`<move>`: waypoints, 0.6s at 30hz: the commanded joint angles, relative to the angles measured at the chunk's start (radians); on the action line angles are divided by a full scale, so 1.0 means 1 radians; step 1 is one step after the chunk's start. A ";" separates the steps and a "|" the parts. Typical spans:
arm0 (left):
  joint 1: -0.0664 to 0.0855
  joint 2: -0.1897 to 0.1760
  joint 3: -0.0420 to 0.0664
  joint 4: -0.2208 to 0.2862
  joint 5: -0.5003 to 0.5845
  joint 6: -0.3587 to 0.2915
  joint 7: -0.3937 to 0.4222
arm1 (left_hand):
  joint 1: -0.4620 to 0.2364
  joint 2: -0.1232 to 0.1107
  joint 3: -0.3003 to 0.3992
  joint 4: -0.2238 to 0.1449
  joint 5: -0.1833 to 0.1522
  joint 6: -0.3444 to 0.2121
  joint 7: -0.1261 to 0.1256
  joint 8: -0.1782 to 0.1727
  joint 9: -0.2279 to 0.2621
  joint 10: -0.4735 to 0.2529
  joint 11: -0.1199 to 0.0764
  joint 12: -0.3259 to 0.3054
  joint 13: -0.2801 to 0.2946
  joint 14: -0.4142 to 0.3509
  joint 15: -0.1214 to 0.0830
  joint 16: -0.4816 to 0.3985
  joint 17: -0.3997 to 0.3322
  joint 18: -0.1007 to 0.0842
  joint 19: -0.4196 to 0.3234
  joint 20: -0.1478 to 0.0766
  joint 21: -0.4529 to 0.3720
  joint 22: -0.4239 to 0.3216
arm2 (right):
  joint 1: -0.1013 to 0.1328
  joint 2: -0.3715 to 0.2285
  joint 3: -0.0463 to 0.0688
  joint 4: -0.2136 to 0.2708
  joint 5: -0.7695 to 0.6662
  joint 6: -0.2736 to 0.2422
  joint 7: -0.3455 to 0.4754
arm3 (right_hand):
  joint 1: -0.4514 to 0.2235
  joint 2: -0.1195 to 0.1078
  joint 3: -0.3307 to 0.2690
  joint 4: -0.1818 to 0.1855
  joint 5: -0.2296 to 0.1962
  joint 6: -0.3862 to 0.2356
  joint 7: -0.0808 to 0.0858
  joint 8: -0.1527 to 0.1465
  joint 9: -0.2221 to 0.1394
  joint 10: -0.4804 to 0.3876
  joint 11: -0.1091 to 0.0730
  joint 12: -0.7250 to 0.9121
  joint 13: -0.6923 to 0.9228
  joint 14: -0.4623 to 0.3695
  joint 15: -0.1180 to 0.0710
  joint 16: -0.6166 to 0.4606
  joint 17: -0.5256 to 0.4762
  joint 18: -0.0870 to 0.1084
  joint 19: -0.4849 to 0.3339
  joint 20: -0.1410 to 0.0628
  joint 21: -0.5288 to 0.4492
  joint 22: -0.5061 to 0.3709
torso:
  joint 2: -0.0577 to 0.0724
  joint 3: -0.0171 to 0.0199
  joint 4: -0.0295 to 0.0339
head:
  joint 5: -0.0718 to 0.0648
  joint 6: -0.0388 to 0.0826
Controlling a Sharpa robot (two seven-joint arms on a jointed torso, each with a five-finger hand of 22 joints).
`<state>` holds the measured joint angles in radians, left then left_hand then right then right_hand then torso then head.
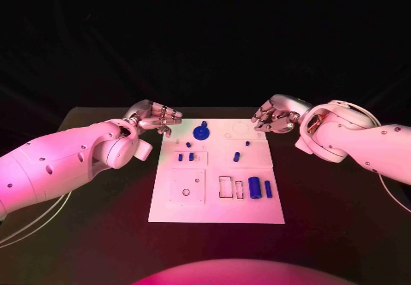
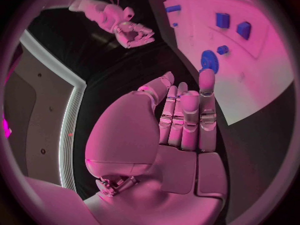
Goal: Assemble the parts on the task board
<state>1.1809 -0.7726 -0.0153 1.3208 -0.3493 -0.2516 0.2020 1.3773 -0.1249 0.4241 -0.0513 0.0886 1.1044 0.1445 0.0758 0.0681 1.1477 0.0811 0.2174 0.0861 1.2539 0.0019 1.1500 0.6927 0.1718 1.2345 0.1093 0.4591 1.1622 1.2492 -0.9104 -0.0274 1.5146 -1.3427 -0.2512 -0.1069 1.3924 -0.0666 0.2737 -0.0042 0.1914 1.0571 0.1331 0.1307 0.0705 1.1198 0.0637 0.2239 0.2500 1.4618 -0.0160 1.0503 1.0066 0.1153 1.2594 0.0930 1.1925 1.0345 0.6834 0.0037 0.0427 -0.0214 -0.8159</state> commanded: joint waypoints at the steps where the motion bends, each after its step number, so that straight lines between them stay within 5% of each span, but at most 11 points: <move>1: -0.009 -0.021 0.000 0.042 0.373 -0.028 0.112 | -0.001 0.011 0.008 0.001 -0.001 0.013 -0.004 0.008 0.002 0.024 -0.007 0.018 0.007 -0.009 -0.003 -0.007 -0.010 0.013 -0.005 -0.005 -0.009 -0.003 | -0.009 0.013 0.000 -0.001 -0.289 0.067 -0.075 | -0.001 -0.016 0.009 0.001 -0.010 0.008 -0.003 -0.008 -0.001 0.005 0.003 -0.015 -0.017 0.016 0.003 0.002 0.000 0.002 0.006 -0.002 0.005 0.000 | -0.003 -0.0041 0.0018 | -0.015 0.008; 7: -0.023 -0.052 0.000 0.104 0.444 -0.015 0.130 | -0.004 0.011 0.008 0.001 -0.002 0.020 -0.009 0.012 0.003 0.040 -0.015 0.040 0.016 -0.010 -0.009 -0.012 -0.018 0.012 -0.004 -0.011 -0.014 -0.006 | -0.026 0.043 0.000 -0.012 -0.394 0.093 -0.111 | -0.004 -0.023 0.020 -0.002 -0.039 0.011 -0.005 -0.023 -0.001 -0.006 0.004 -0.051 -0.057 0.017 0.005 -0.001 -0.004 0.003 0.004 -0.002 0.001 -0.004 | -0.004 -0.0081 0.0034 | -0.026 0.010; 18: -0.029 -0.070 0.000 0.150 0.471 -0.008 0.144 | -0.007 0.009 0.006 0.001 -0.002 0.020 -0.010 0.012 0.003 0.039 -0.015 0.042 0.017 -0.014 -0.009 -0.017 -0.027 0.012 -0.004 -0.012 -0.016 -0.007 | -0.052 0.094 -0.002 -0.042 -0.456 0.134 -0.121 | 0.002 -0.022 0.042 -0.011 -0.057 0.017 -0.015 -0.041 0.000 -0.011 -0.003 -0.084 -0.107 0.019 -0.009 -0.006 -0.009 0.005 0.000 -0.012 -0.006 -0.011 | -0.002 -0.0046 0.0026 | -0.027 0.012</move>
<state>1.1520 -0.8409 -0.0161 1.4655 0.0783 -0.2661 0.3136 1.3735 -0.1211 0.4268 -0.0486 0.0887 1.1202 0.1356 0.0807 0.0699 1.1830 0.0660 0.2558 0.1021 1.2461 -0.0059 1.1344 0.6657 0.1715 1.2308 0.1056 0.4491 1.1570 1.1987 -0.8188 -0.0290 1.4747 -1.7342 -0.1613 -0.2070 1.3913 -0.0833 0.3092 -0.0148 0.1392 1.0702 0.1196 0.0923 0.0704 1.1120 0.0637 0.1452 0.1454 1.4653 -0.0198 1.0503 0.9986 0.1156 1.2591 0.0856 1.1924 1.0247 0.6810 -0.0015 0.0451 -0.0480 -0.8035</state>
